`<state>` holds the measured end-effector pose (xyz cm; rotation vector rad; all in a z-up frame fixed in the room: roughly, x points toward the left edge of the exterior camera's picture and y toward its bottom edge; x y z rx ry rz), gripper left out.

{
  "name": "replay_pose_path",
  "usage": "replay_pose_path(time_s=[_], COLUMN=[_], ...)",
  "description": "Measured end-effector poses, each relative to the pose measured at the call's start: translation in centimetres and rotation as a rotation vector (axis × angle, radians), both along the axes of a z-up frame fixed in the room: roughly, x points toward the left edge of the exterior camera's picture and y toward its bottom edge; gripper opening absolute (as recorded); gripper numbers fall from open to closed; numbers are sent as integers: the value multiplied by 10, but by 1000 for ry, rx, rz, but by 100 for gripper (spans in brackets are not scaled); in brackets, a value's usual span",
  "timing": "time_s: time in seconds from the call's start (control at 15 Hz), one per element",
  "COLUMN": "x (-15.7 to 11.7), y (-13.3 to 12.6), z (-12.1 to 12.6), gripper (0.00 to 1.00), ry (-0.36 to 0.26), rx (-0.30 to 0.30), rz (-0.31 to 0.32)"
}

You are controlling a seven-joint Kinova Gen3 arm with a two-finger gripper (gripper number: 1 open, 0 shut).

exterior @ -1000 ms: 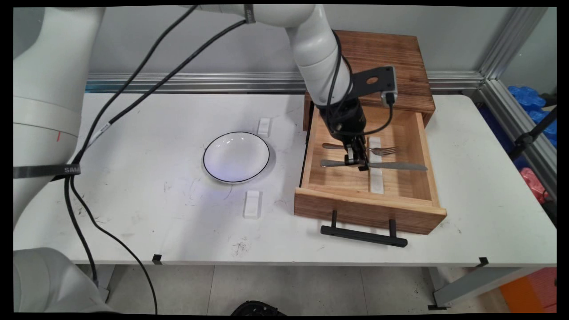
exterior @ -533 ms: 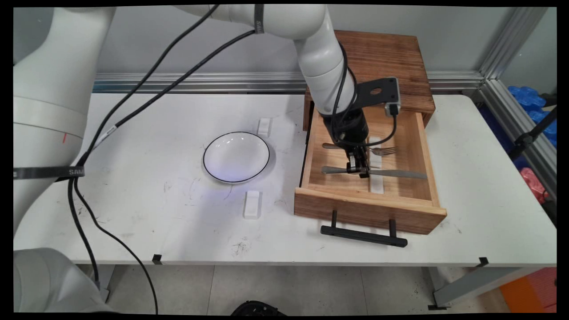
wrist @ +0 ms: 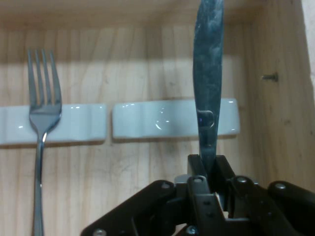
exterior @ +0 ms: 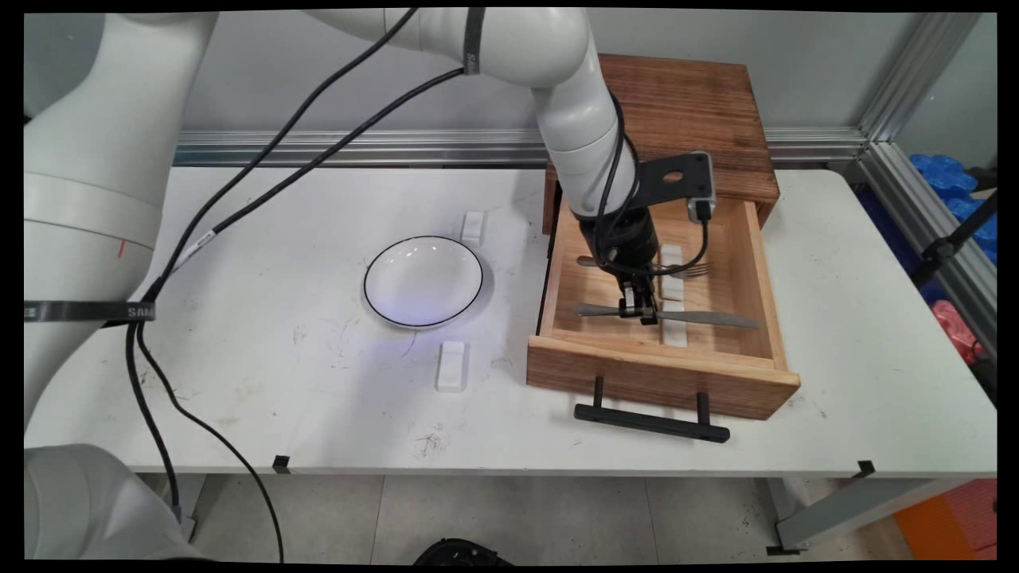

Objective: Place the picked object into the drawer

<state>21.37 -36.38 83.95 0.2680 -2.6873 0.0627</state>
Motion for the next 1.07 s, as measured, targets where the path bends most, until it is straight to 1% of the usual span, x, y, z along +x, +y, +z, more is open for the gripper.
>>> replay_pose_path(time_s=[0.6,1.07], x=[-1,-2], y=[-3,-3], z=[-11,-20], gripper=[0,0], ry=[-13,-17], rx=[-11,-9], rz=[14,23])
